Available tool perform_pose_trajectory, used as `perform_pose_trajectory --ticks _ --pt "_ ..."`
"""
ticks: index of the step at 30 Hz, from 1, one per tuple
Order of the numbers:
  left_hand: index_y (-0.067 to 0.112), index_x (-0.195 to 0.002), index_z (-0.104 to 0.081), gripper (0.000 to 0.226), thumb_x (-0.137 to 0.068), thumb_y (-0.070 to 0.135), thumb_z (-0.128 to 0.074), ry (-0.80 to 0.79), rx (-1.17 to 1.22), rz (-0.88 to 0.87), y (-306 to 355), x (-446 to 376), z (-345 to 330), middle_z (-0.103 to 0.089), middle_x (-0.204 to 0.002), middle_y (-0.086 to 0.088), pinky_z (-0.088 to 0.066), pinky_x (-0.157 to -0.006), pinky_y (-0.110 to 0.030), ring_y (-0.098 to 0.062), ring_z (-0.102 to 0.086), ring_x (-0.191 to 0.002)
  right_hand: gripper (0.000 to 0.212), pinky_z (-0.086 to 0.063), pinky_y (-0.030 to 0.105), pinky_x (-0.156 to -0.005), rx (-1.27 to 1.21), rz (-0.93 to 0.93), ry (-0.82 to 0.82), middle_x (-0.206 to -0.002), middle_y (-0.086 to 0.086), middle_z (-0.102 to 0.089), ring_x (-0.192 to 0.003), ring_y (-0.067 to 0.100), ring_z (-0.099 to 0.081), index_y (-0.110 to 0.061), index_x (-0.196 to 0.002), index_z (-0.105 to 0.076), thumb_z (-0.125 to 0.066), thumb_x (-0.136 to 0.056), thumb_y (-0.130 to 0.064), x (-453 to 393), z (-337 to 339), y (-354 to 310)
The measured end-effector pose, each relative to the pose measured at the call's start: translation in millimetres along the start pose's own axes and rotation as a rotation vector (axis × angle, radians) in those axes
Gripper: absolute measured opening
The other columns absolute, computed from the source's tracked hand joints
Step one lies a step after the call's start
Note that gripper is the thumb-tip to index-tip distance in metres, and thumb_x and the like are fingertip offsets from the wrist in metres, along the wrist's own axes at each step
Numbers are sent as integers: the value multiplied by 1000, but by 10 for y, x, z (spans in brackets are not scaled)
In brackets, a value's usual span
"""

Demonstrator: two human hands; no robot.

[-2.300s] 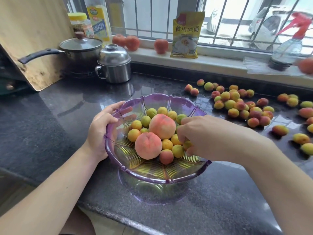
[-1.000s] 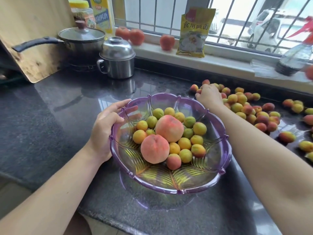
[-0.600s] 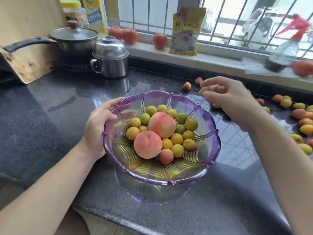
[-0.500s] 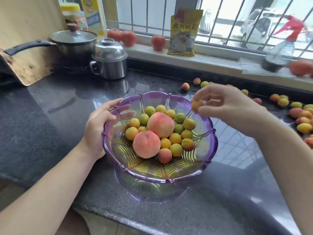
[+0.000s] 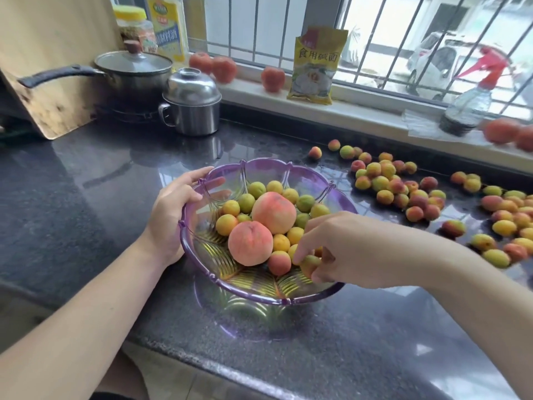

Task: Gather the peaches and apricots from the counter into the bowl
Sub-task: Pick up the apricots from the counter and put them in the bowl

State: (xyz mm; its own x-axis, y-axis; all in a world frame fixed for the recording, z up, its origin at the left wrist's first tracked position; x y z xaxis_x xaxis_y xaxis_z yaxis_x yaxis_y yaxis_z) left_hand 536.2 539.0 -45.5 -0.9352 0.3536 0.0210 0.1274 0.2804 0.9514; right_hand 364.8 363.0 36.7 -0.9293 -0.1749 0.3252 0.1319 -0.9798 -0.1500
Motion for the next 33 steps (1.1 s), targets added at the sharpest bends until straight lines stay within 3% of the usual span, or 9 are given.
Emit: perform_pose_trajectory --ticks 4,8,14,24,27,29,30,33 --pt "7 -139 -64 59 -82 16 -50 -6 -24 3 -1 10 -12 -71 -135 -18 -47 -114 -66 -41 -68 -126 37 -40 18 -82 55 6 -86 -116 -24 -56 -94 0 -45 -45 -130 -63 -67 -96 -31 12 2 -23" --pt "8 -138 -64 59 -82 17 -50 -5 -42 1 10 17 -17 -72 -134 -17 -48 -113 -65 -39 -69 -125 28 -48 20 -75 42 3 -32 -104 -22 -60 -87 0 -52 -40 -119 -69 -71 -92 -33 -56 9 -13" --pt "7 -138 -64 59 -80 14 -50 1 -24 9 -1 9 -12 -72 -134 -19 -48 -113 -66 -42 -69 -124 22 -35 18 -66 -23 -13 53 -98 -19 -47 -86 -1 -46 -37 -109 -69 -74 -88 -39 -116 -67 14" --pt "6 -139 -63 59 -82 15 -50 -6 -28 -3 -2 14 -9 -71 -135 -19 -46 -113 -68 -42 -68 -126 28 -52 28 -77 -17 -20 59 -99 -17 -57 -88 4 -54 -35 -112 -65 -74 -87 -43 -94 -5 32" --pt "7 -139 -64 59 -82 16 -50 -1 -30 -14 -3 15 -7 -70 -135 -19 -47 -113 -68 -42 -68 -126 18 -58 24 -70 -209 -84 213 -89 -17 -65 -74 2 -66 -36 -106 -68 -72 -88 -40 -21 352 262" --pt "6 -139 -63 60 -82 16 -50 -5 -38 -21 -1 14 -14 -70 -135 -19 -48 -112 -67 -41 -68 -125 4 -56 17 -60 -331 -167 443 -80 -12 -69 -64 2 -69 -32 -96 -70 -68 -94 -29 -21 650 614" --pt "6 -140 -63 60 -82 15 -49 -9 -38 -23 3 13 -18 -71 -135 -19 -49 -111 -66 -41 -69 -124 7 -53 15 -54 -367 -226 560 -76 -9 -69 -60 3 -68 -28 -94 -71 -66 -96 -24 -41 743 839" --pt "6 -140 -63 60 -82 15 -49 -12 -42 -29 10 6 -22 -71 -134 -19 -50 -111 -65 -40 -70 -124 17 -58 29 -55 -372 -455 676 -74 0 -71 -63 14 -70 -24 -100 -72 -58 -99 -16 -307 672 1549"
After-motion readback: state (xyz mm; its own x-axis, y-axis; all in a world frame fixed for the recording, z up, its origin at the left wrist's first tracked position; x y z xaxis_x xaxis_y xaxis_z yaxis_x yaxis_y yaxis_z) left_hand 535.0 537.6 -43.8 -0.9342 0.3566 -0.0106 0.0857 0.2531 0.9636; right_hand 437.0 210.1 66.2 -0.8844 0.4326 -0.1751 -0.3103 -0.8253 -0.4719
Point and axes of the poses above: each hand's wrist, its own x-axis away from the middle knuckle, its own z-axis out of the back of the hand, y = z × x, the point moved 9 cm from there along -x, towards the middle knuckle
